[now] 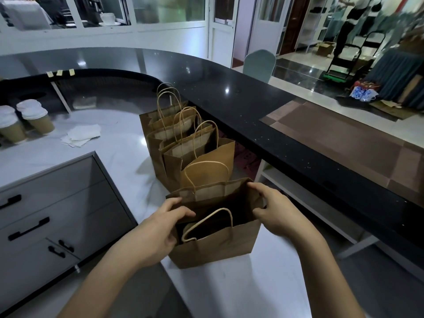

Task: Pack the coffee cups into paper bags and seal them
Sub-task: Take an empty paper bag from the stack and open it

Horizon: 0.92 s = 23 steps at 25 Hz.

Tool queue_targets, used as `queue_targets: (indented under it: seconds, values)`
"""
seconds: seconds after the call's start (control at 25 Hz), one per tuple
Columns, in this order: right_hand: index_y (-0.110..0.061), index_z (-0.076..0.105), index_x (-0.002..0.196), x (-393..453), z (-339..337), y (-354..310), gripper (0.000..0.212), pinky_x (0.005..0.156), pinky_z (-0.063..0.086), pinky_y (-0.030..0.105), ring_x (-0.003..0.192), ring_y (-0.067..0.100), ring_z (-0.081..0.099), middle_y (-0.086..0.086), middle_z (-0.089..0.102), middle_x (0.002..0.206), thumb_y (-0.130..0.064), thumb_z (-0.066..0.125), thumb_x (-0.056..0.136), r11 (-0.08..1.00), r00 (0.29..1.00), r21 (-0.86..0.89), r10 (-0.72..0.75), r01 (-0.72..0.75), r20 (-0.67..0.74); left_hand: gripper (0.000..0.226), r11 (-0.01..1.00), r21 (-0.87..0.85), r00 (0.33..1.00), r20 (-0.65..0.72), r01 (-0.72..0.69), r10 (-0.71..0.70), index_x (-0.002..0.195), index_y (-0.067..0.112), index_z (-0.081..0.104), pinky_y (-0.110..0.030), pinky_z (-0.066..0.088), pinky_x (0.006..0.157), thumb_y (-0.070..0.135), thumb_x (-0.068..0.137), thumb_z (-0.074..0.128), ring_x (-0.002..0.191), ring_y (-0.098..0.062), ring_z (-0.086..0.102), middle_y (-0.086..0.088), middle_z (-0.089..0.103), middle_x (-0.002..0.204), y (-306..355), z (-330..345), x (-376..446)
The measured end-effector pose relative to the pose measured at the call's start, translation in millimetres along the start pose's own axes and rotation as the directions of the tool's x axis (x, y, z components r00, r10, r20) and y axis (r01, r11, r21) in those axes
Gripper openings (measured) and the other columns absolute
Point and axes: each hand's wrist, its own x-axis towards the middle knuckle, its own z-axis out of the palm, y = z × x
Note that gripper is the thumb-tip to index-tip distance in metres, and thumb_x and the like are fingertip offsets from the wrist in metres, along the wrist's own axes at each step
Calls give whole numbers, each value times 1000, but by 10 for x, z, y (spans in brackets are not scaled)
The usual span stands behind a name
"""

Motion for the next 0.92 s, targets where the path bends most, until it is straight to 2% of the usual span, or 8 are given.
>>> queue_targets:
  seconds: [0.12,0.2,0.32,0.52,0.6,0.64,0.72,0.92]
  values:
    - [-43,35,153,15,69,-159,74,57,47,15,93,6,59,-6,45,153,-6,58,94,998,998,33,-49,47,36,69,1000,-6,999,-18,26,-26,138,52,41,-2,43,74,6,91,63,116,-6,48,26,9,155,-99,-91,-174]
    - [-43,35,153,40,130,-292,74,55,46,14,96,5,55,-7,42,157,-5,58,94,996,995,32,-87,86,57,68,998,-24,996,-70,60,-62,138,52,41,-5,44,74,9,90,64,112,-4,48,27,13,152,-195,-178,-279]
    - [-45,36,152,91,254,-506,73,49,49,14,81,1,56,-8,42,156,-6,58,94,987,983,35,-157,155,91,67,990,-73,982,-133,122,-131,136,53,43,-14,48,77,9,89,63,106,-3,53,28,20,148,-389,-285,-451]
    - [-46,38,151,215,572,-959,72,58,58,25,87,9,64,-7,46,152,-7,58,94,960,946,51,-281,276,162,64,960,-174,947,-200,217,-250,132,55,46,-32,53,89,8,90,61,108,-3,55,32,24,142,-788,-457,-796]
    - [-46,38,151,276,716,-1176,72,63,58,24,96,7,60,-8,45,152,-8,58,93,945,927,38,-327,326,181,64,951,-197,928,-245,237,-282,133,53,47,-30,52,91,7,91,60,111,-3,53,30,26,144,-955,-544,-926]
    - [-46,37,151,307,781,-1286,72,62,56,20,97,5,59,-8,46,152,-8,59,94,937,918,33,-347,347,189,64,948,-201,918,-265,247,-295,133,53,47,-24,51,89,6,91,59,112,-2,52,28,27,146,-1039,-583,-984]
    - [-46,37,151,385,953,-1533,71,65,55,19,93,3,59,-8,46,152,-11,60,94,922,900,23,-382,386,209,65,937,-216,898,-292,273,-329,134,53,46,-16,48,79,6,92,59,106,-4,53,27,27,146,-1235,-664,-1125]
    - [-44,37,152,565,1458,-2221,70,64,51,10,99,3,60,-10,47,151,-10,62,96,897,859,55,-436,438,268,66,899,-282,849,-323,335,-418,136,52,45,-18,49,78,5,92,59,110,-1,51,27,25,147,-1752,-931,-1477]
